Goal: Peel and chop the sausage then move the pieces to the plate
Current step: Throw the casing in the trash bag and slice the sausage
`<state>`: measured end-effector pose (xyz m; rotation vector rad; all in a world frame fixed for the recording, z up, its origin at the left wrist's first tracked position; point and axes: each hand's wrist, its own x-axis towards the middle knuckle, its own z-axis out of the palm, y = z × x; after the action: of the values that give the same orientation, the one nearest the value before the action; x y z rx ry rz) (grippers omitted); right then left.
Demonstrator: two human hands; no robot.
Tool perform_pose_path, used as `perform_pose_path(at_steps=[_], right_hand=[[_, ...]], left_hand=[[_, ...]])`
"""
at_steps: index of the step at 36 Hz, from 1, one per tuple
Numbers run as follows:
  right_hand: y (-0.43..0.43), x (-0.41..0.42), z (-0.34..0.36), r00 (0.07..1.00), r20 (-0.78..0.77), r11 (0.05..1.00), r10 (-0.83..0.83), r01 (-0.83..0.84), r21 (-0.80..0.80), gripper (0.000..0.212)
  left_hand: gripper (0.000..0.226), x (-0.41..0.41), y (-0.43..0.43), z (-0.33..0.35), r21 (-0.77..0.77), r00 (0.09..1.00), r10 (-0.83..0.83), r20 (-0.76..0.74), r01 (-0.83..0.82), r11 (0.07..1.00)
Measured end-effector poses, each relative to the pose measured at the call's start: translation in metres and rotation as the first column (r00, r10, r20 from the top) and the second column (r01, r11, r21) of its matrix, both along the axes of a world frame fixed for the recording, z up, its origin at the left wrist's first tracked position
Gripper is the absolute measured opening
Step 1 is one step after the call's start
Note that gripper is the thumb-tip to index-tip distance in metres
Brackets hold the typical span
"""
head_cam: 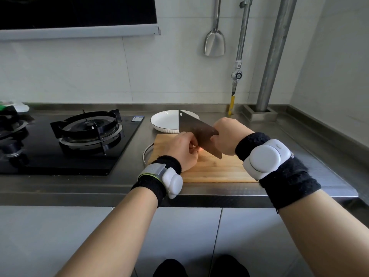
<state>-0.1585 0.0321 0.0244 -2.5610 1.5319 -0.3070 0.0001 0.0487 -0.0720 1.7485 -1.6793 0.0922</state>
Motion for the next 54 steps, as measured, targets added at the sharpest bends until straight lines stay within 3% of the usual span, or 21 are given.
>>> perform_pose_path(at_steps=[24,31,54], right_hand=[[-0.003,0.009,-0.004,0.996,-0.093,0.997,-0.015,0.022,0.076,0.018],[-0.004,0.004,-0.006,0.998,-0.065,0.996,-0.007,0.012,0.083,0.023],[-0.009,-0.005,-0.004,1.0,-0.01,1.0,0.005,-0.005,-0.011,0.019]], left_hand=[[0.008,-0.002,0.0,0.002,0.01,1.0,0.014,-0.026,-0.013,1.0],[0.009,-0.004,0.003,0.004,0.037,0.996,0.063,-0.07,-0.06,0.998],[0.009,-0.001,-0.002,-0.001,-0.013,0.999,-0.019,-0.032,0.019,1.0]])
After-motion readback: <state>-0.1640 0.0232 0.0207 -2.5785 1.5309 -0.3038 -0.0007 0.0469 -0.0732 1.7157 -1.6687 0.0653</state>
